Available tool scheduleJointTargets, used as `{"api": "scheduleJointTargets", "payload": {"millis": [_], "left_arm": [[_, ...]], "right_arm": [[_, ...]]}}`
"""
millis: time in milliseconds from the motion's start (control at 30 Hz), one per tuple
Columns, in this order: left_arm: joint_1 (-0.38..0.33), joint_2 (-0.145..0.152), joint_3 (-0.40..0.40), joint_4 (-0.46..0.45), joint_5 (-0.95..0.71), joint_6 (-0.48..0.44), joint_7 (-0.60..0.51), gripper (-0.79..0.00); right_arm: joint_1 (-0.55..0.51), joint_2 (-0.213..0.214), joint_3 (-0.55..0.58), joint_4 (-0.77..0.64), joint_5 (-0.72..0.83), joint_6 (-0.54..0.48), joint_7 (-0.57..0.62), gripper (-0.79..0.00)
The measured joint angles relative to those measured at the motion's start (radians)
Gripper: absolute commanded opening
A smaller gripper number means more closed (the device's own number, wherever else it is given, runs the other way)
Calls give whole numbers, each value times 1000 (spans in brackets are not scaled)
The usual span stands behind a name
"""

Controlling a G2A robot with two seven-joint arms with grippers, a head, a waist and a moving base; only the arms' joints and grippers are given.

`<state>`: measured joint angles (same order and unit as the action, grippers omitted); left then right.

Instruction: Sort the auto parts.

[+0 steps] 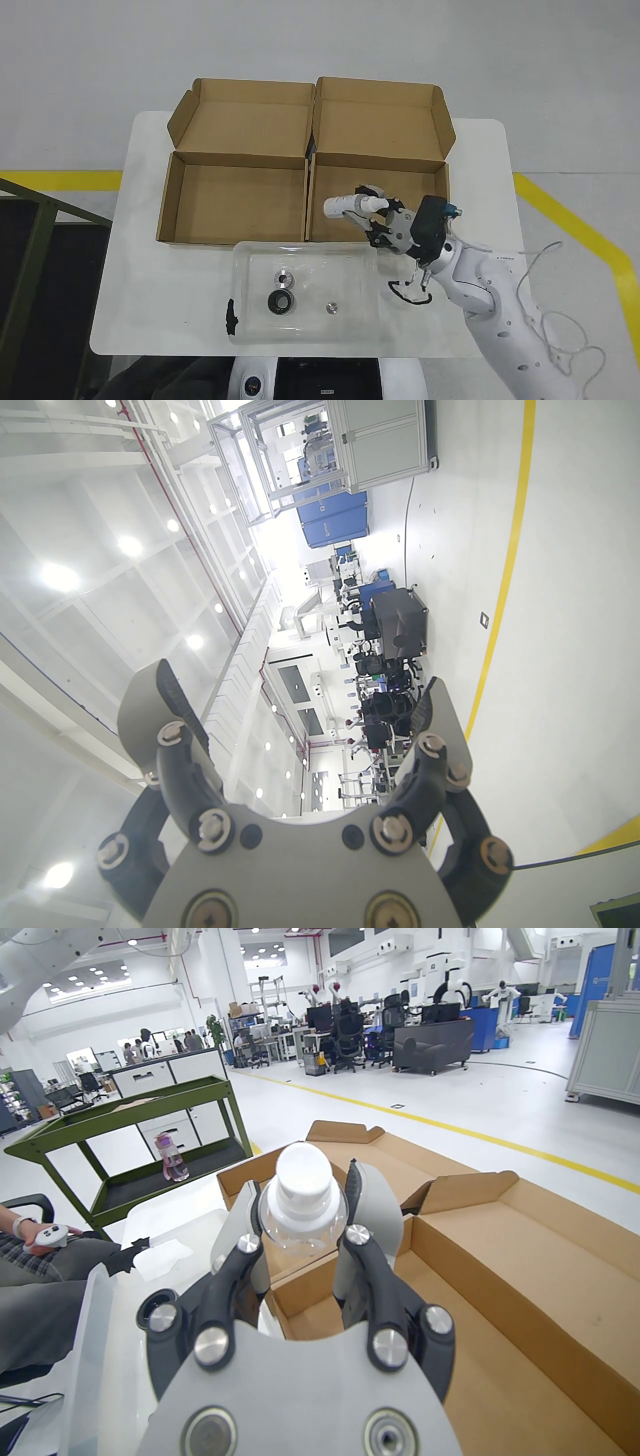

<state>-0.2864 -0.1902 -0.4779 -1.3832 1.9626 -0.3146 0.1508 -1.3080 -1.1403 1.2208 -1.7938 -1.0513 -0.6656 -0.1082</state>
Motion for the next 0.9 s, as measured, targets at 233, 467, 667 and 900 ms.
{"api": "scheduleJointTargets", "payload": {"millis": [233, 467, 667, 900], "left_arm": [[0, 0, 0, 0, 0, 0, 0, 0], [0, 0, 0, 0, 0, 0, 0, 0], [0, 0, 0, 0, 0, 0, 0, 0], [0, 0, 0, 0, 0, 0, 0, 0]], "right_arm": [[1, -1, 25, -6, 8, 53, 5, -785], [27, -4, 27, 2, 2, 95, 43, -785], [72, -9, 1, 21, -32, 124, 97, -785], [144, -18, -55, 67, -80, 129, 175, -785]]}}
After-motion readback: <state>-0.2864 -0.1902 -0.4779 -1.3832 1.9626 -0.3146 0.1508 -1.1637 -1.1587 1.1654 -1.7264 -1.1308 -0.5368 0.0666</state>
